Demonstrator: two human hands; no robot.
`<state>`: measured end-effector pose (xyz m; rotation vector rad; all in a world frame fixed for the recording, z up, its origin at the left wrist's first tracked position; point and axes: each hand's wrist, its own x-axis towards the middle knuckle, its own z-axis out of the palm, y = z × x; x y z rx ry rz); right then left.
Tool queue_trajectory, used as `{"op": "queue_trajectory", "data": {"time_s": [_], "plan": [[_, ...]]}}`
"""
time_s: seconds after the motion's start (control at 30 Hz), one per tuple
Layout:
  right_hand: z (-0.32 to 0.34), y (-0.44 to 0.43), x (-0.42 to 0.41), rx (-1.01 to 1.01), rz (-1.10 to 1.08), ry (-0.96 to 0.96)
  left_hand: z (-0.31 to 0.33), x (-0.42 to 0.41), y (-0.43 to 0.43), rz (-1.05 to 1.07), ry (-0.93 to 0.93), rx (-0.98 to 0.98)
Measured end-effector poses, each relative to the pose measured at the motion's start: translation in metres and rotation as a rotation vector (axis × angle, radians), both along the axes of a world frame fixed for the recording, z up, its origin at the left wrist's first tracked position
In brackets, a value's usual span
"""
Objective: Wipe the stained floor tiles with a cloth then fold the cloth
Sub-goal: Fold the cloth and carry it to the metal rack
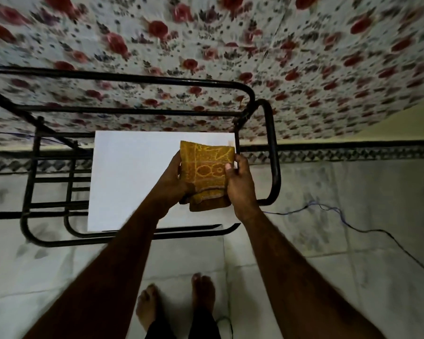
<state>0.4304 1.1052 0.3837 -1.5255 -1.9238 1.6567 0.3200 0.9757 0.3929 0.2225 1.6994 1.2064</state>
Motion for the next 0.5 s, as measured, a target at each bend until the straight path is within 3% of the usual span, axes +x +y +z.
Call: {"op": "queue_trajectory", "data": {"time_s": [0.37, 0.5], "plan": [[-0.027, 0.008, -0.006, 0.118, 0.065, -0.127, -0.02, -0.003, 0.012, -0.042, 0.124, -0.17], [-0.038, 0.009, -0.009, 0.213, 0.084, -0.198, -0.023, 0.003, 0.017, -0.071, 0.346, -0.264]]}}
